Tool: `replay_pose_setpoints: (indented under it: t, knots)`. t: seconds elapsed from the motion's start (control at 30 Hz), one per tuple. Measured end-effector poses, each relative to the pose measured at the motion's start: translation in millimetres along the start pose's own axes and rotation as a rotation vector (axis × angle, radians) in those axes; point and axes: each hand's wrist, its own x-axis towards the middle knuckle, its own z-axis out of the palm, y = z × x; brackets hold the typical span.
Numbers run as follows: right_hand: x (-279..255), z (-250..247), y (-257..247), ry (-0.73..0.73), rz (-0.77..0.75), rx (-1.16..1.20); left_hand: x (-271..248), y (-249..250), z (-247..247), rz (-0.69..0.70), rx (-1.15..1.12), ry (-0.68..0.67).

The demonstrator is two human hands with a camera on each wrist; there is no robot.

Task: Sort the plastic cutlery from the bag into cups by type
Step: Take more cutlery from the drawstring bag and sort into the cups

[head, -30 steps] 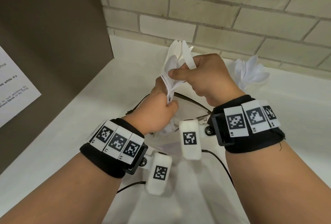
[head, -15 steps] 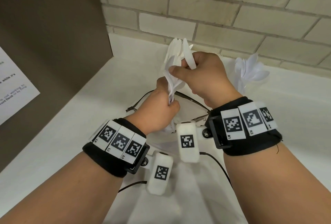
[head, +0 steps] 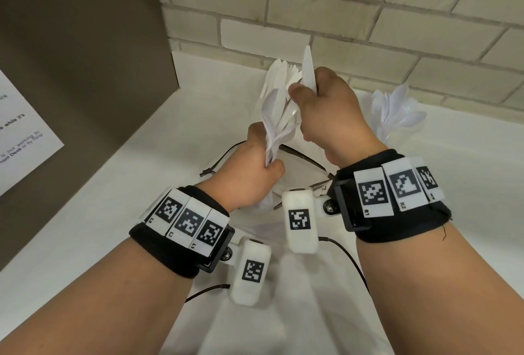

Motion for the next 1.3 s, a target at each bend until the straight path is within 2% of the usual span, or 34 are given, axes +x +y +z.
replay_pose_setpoints:
  t: [0.17,0.27,0.63,0.77,0.9,1.0,1.07,1.23,1.3]
  knots:
    - [-3.8,1.5,-0.9,-0.013,-0.051,0.001,-0.2,2.8,-0.2,0.011,-0.013,0.016]
    - [-3.4,3.9,0.6,0.033,-0.065,0.047,-0.8,3.2,-0.3,0.010,-0.031,0.014]
    - [7.7,-3.7,-8.3,0.123,-0.050,0.193,-2.3,0.1,-1.8,0.069,-0.192,-0.080]
    - [11.3,-16.0,-22.3,0.296,-0.140,0.372,-4.4,-2.8,-2.7,0.038,-0.280,-0.118]
    - [19.1,-32.0,-36.7,0.423,-0.285,0.526,-3.8,-8.4,-5.4,-0.064,-0.352,-0.104]
    - [25.9,-37.2,-36.2,0.399,-0.350,0.512,-1.5,-11.5,-7.8,-0.146,-0.551,-0.019]
    - [31.7,-37.2,-29.6,0.351,-0.339,0.436,1.4,-12.0,-10.9,-0.194,-0.670,0.037]
    - [66.8,-22.6,6.3,0.167,-0.124,0.211,12.7,-9.1,-24.6,-0.225,-0.846,0.156]
    - [81.2,-13.3,12.9,0.129,-0.060,0.226,16.3,-8.9,-30.9,-0.239,-0.906,0.200]
